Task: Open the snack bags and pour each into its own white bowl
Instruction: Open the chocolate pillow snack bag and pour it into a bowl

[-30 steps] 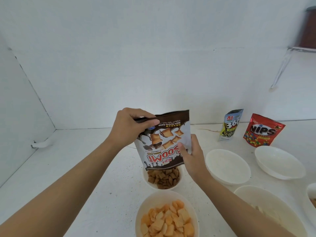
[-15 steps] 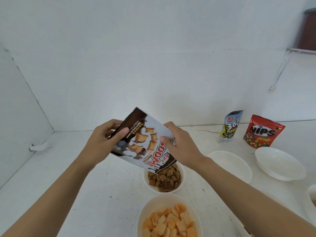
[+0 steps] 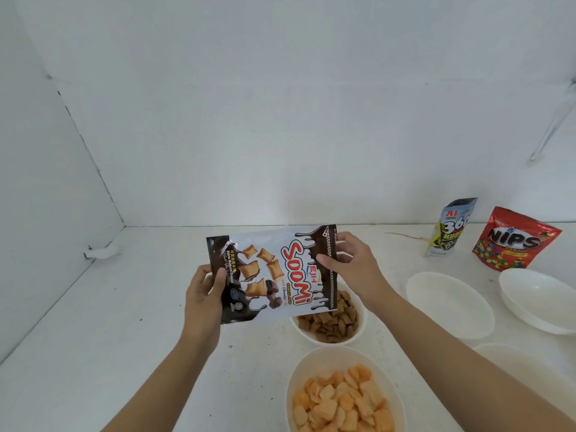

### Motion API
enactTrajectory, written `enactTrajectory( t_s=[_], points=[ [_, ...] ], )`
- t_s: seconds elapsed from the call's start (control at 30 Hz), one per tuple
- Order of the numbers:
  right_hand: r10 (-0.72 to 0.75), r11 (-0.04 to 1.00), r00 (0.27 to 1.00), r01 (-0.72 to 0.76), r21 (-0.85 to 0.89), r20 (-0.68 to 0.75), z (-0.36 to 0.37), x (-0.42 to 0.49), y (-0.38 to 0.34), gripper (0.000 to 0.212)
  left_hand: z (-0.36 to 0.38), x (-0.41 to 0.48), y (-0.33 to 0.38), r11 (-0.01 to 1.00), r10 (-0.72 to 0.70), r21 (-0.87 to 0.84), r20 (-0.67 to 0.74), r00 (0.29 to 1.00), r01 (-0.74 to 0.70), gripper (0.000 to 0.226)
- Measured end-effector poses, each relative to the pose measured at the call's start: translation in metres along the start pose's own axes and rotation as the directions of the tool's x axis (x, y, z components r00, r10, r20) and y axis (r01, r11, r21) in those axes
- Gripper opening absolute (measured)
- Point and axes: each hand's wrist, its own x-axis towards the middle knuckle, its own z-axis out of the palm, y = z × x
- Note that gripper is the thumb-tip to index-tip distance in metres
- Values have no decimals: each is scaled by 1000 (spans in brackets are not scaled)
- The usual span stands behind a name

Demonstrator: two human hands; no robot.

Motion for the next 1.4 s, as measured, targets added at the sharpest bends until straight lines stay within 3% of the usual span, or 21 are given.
enactTrajectory(
  t_s=[0.07,0.23,0.3,0.4,0.5,0.67,0.77,0.87,1.03,1.1,1.23,1.33,1.4],
  points=[
    [15,1000,1000,-15,-5,-3,3,0,5,18,-1,0,-3,999,-11,36,13,1000,11,13],
    [-27,999,993,22,-44,-119,7,2,1,18,-2,10,8,990,-71,124,68,995,62,20],
    [-91,993,988,81,-82,-127,7,4,-6,20,-6,21,17,980,-101,185,127,987,76,45],
    [-196,968,976,177,-176,-97,9,5,-19,23,-11,35,33,921,-79,389,226,971,-15,86],
    [-207,967,976,194,-166,-65,11,5,-25,30,-9,45,46,909,-20,409,228,973,-77,73],
    [45,997,989,-35,-75,139,2,-2,-2,76,-5,48,46,941,59,317,186,981,-117,49],
    [65,996,993,-59,-66,94,-1,-7,6,61,-2,44,37,954,43,282,200,979,-99,45],
    [52,993,996,-44,-106,70,-3,-5,3,46,-2,44,31,963,-20,267,230,973,-43,59],
    [117,992,989,-112,-60,95,-5,-1,4,58,5,46,49,966,-10,249,302,953,-69,66],
    [163,986,982,-167,29,95,-4,0,12,62,13,45,64,967,-7,242,334,942,-78,69],
    [236,913,966,-259,315,110,1,-3,21,59,22,44,89,913,-18,372,450,893,-169,49],
    [251,870,962,-271,412,103,3,-4,24,56,20,41,82,810,-44,533,472,881,-245,52],
    [255,865,963,-268,425,88,3,-4,26,56,19,36,65,807,-1,527,452,892,-266,55]
  ],
)
